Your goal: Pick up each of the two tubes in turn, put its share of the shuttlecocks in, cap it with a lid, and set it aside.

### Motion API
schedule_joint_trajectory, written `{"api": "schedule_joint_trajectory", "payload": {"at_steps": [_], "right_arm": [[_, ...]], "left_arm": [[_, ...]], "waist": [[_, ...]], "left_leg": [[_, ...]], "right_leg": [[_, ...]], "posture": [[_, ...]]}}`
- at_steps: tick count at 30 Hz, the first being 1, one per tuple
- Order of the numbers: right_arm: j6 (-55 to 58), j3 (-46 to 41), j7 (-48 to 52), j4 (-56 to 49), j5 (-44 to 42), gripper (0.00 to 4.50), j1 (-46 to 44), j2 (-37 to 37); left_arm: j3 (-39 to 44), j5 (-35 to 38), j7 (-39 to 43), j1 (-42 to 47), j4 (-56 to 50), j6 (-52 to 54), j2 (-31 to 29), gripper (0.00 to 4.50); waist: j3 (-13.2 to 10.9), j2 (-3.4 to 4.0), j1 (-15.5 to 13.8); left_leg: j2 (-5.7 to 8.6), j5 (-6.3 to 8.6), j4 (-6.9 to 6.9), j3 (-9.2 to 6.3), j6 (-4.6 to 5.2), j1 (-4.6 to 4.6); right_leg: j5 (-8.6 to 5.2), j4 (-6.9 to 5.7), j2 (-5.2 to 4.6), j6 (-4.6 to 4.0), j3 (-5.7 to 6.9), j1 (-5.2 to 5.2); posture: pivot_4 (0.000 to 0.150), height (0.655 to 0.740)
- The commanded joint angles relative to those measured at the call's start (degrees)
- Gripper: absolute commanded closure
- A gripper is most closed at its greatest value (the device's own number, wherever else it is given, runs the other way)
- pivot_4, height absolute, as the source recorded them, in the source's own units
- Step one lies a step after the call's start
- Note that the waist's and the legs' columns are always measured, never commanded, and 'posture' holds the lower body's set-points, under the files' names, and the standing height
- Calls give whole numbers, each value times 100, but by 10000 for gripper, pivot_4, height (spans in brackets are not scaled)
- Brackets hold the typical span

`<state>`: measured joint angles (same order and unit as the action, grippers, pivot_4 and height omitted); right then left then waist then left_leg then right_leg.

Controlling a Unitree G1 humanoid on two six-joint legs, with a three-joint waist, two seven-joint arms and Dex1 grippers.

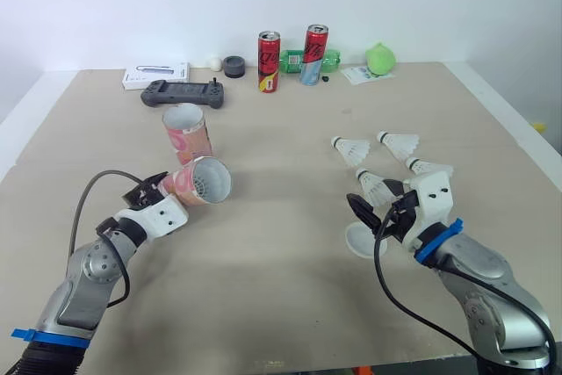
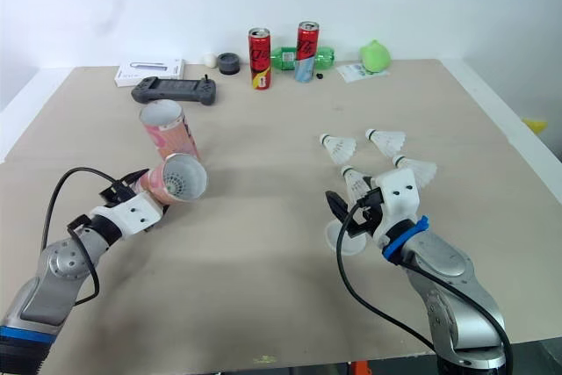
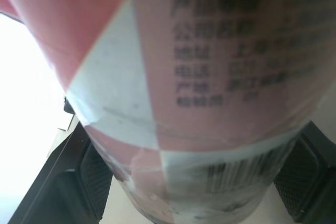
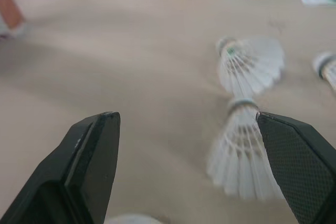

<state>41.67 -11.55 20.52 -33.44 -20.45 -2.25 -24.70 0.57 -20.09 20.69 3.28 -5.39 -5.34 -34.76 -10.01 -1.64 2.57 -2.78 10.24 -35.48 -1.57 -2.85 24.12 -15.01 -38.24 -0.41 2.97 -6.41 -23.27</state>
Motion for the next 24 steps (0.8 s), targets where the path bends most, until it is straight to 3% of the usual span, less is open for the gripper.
{"api": "schedule_joint_trajectory", "payload": {"at_steps": [1, 12, 17, 20, 22, 24], "right_arm": [[142, -45, -232, 26, -2, 468, -53, 94], [-92, 178, -432, 1115, 150, 468, -617, 384], [-182, 208, -444, 1501, 273, 21910, -902, 322], [-208, 215, -451, 1612, 347, 37455, -951, 292], [-251, 216, -457, 1650, 393, 44727, -961, 283], [-324, 253, -336, 1635, 419, 44727, -933, 220]], "left_arm": [[-219, 34, 140, -37, 68, -80, 21, 7568], [-189, 13, 98, -78, -10, -44, 33, 7568], [-167, -22, 55, -128, -84, 2, 46, 7568], [-165, -25, 52, -137, -117, 23, 54, 7568], [-171, -28, 49, -137, -128, 32, 64, 7568], [-181, -33, 46, -131, -131, 45, 71, 7568]], "waist": [[0, 1, -1], [0, 2, 4], [1, 3, 0], [1, 3, 0], [1, 4, 1], [1, 4, 1]], "left_leg": [[0, 0, 0, 0, 0, 1], [2, 0, 1, 1, 0, 3], [3, 0, 2, 1, 0, 6], [3, 0, 4, 0, 1, 6], [3, 0, 5, 0, 1, 6], [3, 0, 5, 0, 1, 6]], "right_leg": [[0, 1, -1, 0, 0, 0], [3, 6, -2, 6, 0, 0], [9, 7, -3, 21, -1, 0], [9, 7, -2, 26, 0, 0], [10, 7, -2, 26, 0, 0], [10, 7, -2, 26, -1, 0]], "posture": [[1500, 7400], [1500, 7400], [1500, 7400], [1500, 7400], [1500, 7400], [1500, 7400]]}}
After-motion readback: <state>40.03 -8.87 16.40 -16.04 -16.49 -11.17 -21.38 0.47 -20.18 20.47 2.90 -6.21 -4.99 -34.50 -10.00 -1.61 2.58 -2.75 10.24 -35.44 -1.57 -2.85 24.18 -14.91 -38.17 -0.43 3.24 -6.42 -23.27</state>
